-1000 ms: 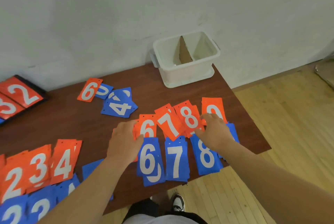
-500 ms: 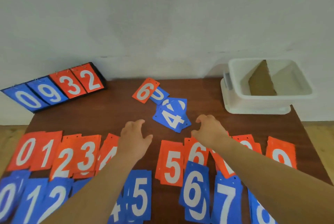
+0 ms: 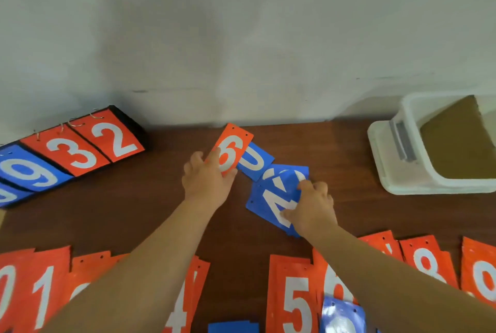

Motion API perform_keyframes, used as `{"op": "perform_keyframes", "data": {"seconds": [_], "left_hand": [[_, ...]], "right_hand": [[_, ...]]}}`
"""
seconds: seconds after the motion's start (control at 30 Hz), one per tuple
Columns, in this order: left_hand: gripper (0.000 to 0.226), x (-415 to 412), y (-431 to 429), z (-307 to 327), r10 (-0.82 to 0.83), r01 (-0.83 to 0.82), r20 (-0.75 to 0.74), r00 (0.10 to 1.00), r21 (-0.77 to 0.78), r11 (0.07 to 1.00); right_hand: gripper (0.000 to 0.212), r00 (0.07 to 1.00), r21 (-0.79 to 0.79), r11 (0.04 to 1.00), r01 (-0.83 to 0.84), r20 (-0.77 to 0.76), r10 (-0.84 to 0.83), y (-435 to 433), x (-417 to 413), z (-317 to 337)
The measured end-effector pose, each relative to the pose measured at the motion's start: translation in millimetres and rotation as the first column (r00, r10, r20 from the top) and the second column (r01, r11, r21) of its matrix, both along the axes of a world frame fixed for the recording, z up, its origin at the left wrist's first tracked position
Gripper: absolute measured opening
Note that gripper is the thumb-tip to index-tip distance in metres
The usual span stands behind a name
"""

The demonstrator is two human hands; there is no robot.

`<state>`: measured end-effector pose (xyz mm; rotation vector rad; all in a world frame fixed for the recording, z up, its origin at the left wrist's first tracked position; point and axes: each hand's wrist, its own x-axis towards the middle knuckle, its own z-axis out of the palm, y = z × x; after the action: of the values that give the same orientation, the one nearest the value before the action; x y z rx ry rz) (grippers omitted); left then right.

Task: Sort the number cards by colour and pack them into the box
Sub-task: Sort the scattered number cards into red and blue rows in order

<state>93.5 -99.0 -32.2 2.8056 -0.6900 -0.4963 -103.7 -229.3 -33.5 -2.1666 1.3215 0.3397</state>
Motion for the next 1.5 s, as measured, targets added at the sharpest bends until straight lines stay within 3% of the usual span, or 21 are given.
{"op": "perform_keyframes", "data": {"seconds": [0.2,0.37,0.63,0.87,1.17,1.33,1.5], "left_hand": [[0.073,28,-21,-18,0.062,-0.064,-0.059,0.996,-0.018,0.998],[0.08,36,-18,-17,0.084,-0.106,-0.222,0.971,-0.088,0.99],[0.048,-16,48,10,0.237,-0.332,-0.297,0.925,-0.325,0.886],[0.034,-100,117,53,0.282,-0.478,-0.437,0.854,-0.444,0.758],[0.041,-220,197,95,0.361,-0.516,-0.378,0.853,-0.501,0.695],[0.042,-260,280,99,0.543,-0.67,-0.397,0.74,-0.511,0.539],[0.036,-274,346,100,0.631,-0.705,-0.393,0.669,-0.603,0.373]], "right_hand": [[0.059,0.999,0.077,0.996,0.037,0.004,-0.037,-10,0,-11],[0.046,0.996,0.084,0.995,0.051,0.071,-0.057,-14,-11,-12],[0.006,0.99,0.092,0.994,0.057,0.126,-0.069,-25,-40,10],[0.028,0.928,0.174,0.971,0.162,0.307,-0.21,-13,-87,57],[0.024,0.9,0.278,0.959,-0.057,0.43,-0.071,47,-163,83],[0.022,0.876,0.31,0.935,-0.174,0.482,0.004,99,-181,79],[0.026,0.862,0.274,0.929,-0.248,0.499,0.083,137,-178,90]]}}
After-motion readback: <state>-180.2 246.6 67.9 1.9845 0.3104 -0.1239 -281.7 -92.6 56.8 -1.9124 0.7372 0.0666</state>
